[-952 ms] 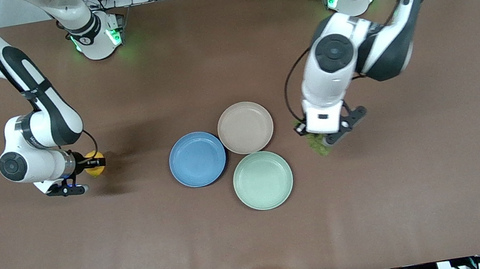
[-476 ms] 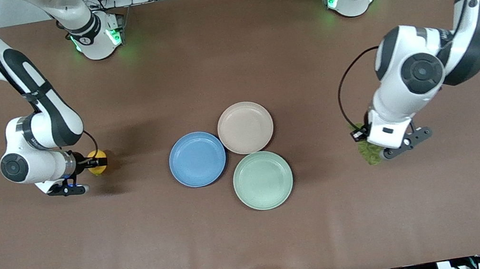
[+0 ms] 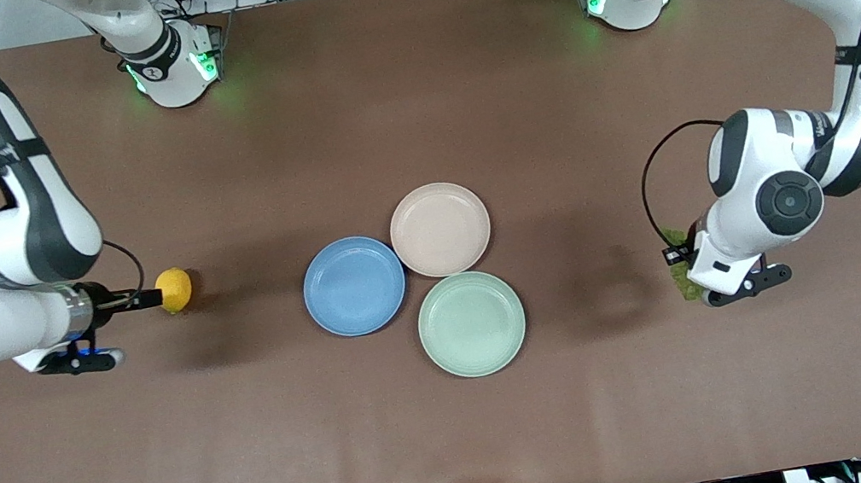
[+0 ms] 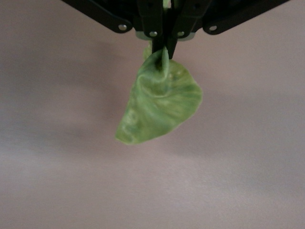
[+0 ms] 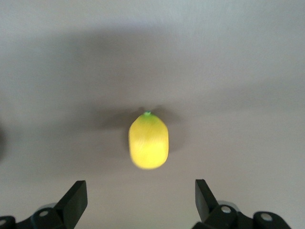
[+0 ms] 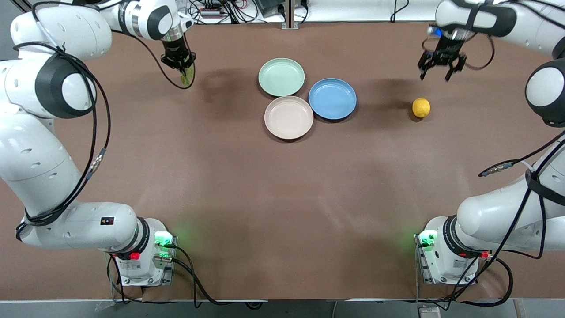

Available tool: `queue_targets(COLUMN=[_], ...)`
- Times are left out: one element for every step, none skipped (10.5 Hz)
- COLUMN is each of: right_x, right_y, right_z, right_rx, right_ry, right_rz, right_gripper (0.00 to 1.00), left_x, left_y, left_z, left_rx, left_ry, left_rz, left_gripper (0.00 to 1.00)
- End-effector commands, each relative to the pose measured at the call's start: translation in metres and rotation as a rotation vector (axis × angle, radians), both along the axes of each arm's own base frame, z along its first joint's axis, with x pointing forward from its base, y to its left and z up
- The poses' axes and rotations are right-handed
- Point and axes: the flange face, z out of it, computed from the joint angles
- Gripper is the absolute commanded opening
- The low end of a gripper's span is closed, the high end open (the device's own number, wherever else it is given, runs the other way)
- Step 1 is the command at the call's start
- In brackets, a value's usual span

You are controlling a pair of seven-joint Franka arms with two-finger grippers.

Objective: Pick lemon and lettuce from blue and beige plates
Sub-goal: 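Lower the lemon onto the table with the right gripper while the left lowers lettuce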

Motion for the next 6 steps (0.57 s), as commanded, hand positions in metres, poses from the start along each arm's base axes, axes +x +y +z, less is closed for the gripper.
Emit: queue_targets(right_x=[0.003, -0.005, -0.018, -0.032, -0.046, -0.059], right_y=[0.02, 0.021, 0.027, 0.041, 0.046, 0.053], right_z=[0.083, 0.121, 0.153, 0.186, 0.212, 0.234], right_rx=[-0.017, -0.028, -0.037, -0.05, -0.057, -0.064], right_ry=[-0.087, -0.139, -0.155, -0.186, -0.203, -0.226], right_rz=[0.037, 0.036, 0.041, 0.052, 0.059, 0.07], right_gripper=[1.0, 1.0, 1.0, 1.0, 1.0, 1.0], left_x=[0.01, 0.013, 0.014, 0.014, 0.016, 0.024], left_y=[0.014, 0.02, 0.027, 0.027, 0.031, 0.038], left_z=[-0.016, -0.019, -0.021, -0.024, -0.024, -0.018], left_rx=[-0.006, -0.008, -0.01, -0.013, -0.013, -0.013], left_ry=[-0.032, -0.043, -0.041, -0.037, -0.042, -0.06], left_rz=[-0.07, -0.085, -0.096, -0.104, -0.096, -0.087], left_gripper=[0.0, 0.03, 0.22, 0.6, 1.0, 1.0])
